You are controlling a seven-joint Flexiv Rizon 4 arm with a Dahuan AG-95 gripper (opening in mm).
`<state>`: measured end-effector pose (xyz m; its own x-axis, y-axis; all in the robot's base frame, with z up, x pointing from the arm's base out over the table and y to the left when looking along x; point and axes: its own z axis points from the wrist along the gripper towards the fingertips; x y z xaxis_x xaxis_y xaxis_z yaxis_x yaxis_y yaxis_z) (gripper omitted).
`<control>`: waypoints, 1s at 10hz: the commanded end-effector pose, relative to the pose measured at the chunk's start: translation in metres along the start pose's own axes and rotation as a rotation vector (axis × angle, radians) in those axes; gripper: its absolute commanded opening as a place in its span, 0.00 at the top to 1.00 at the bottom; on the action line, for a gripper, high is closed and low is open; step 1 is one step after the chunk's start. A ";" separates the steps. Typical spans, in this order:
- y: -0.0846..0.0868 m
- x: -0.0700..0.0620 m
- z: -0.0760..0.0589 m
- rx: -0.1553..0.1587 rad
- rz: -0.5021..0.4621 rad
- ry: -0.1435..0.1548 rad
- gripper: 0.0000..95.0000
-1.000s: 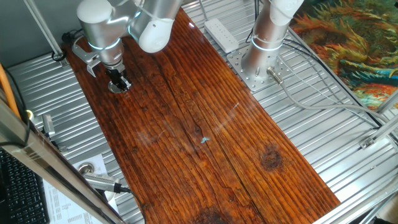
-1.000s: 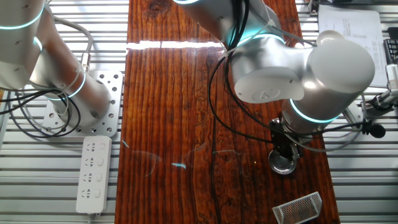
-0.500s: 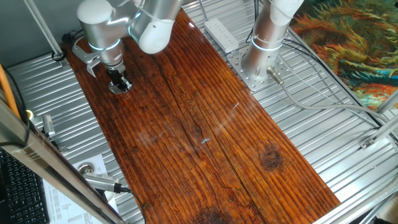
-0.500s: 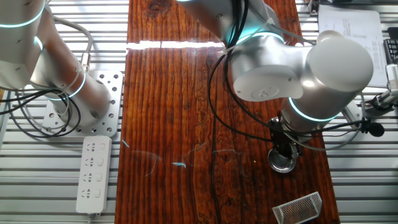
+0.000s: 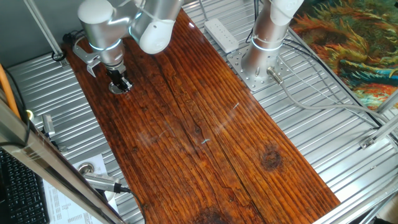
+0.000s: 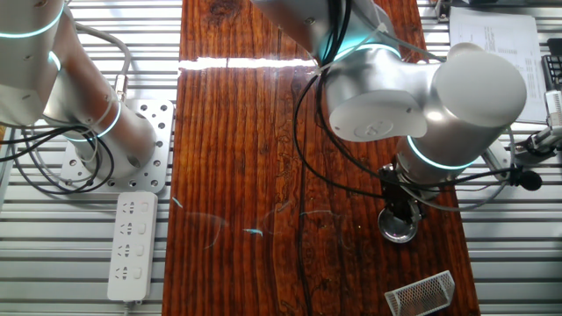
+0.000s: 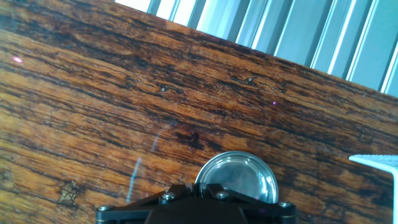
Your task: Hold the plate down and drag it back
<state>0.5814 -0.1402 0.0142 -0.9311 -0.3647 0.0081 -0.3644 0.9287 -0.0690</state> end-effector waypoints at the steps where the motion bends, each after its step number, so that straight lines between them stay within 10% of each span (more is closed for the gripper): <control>1: 0.001 -0.001 0.000 -0.009 0.003 -0.002 1.00; 10: 0.012 -0.002 -0.001 -0.017 0.017 -0.009 1.00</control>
<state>0.5787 -0.1277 0.0144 -0.9367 -0.3501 -0.0020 -0.3495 0.9355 -0.0512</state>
